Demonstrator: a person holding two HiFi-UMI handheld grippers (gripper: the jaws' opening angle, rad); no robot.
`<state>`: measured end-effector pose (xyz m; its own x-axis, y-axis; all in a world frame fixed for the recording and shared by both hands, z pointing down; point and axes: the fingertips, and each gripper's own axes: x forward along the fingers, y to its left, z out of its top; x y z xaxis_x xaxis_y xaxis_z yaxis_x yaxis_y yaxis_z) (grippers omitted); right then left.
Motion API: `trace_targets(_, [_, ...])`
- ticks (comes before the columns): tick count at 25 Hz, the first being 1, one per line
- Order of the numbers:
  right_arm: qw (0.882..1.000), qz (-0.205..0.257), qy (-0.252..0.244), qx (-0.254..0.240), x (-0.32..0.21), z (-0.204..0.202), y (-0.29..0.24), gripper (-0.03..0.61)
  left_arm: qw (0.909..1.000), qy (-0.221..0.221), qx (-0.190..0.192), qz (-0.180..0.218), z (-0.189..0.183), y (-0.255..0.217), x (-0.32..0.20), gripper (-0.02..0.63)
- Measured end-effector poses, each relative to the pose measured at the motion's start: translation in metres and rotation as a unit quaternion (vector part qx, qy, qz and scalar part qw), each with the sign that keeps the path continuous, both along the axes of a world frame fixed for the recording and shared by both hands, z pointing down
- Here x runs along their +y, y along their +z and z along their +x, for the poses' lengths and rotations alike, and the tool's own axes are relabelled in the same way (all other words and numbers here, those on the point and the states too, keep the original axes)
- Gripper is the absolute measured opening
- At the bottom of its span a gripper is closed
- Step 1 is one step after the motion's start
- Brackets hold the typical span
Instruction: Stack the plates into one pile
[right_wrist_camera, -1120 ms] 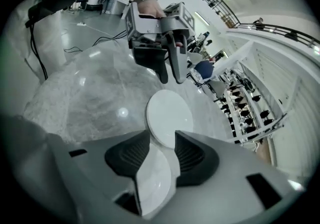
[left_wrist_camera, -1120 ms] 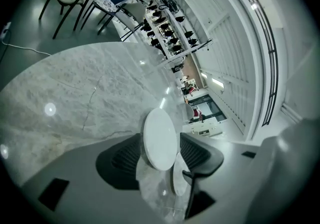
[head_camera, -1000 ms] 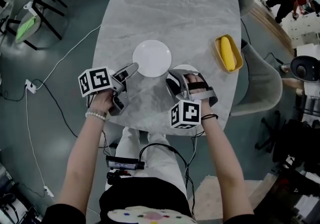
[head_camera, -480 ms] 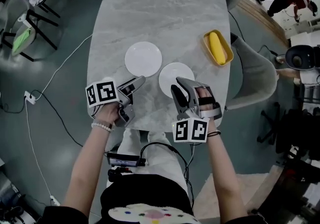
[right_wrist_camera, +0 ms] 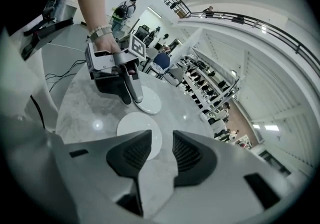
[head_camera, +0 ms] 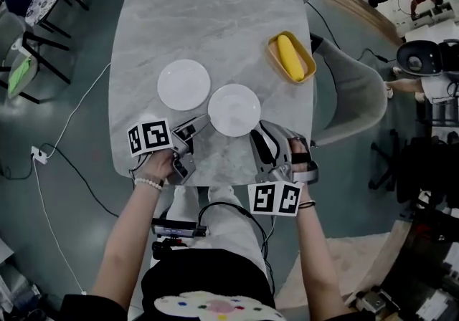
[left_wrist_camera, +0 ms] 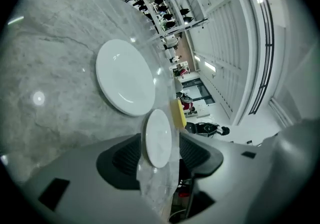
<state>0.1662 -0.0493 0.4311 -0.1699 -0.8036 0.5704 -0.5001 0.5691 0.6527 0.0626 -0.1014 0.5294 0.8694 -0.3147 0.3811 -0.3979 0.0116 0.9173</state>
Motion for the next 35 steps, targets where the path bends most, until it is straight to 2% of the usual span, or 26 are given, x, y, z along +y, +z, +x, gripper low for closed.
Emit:
trace_targets(6, [1.000,-0.015,0.014,-0.001,0.017,0.017,0.010,0.138,0.9999,0.008,0.000,-0.010,0.020,0.009,0.006,0.236])
trace_targets(13, [0.999,-0.029,0.000,0.029,0.030,0.025,0.024,0.138,0.9998,0.007,-0.002,-0.016,0.032,0.015,0.009,0.232])
trace_targets(21, [0.998,-0.035,-0.014,0.041,0.036,0.025,0.031,0.138,0.9997,-0.003,0.003,-0.023,0.039,0.019,0.011,0.215])
trace_targets(24, [0.998,-0.037,-0.018,0.045,0.037,0.025,0.034,0.138,0.9996,-0.002,0.004,-0.029,0.040,0.022,0.011,0.185])
trace_targets(30, [0.998,-0.043,-0.023,0.049,0.040,0.027,0.040,0.138,0.9993,-0.004,0.002,-0.038,0.039,0.023,0.013,0.081])
trace_targets(35, [0.997,-0.050,-0.025,0.058,0.041,0.030,0.050,0.138,0.9989,-0.010,0.016,-0.043,0.041,0.016,0.012,0.039])
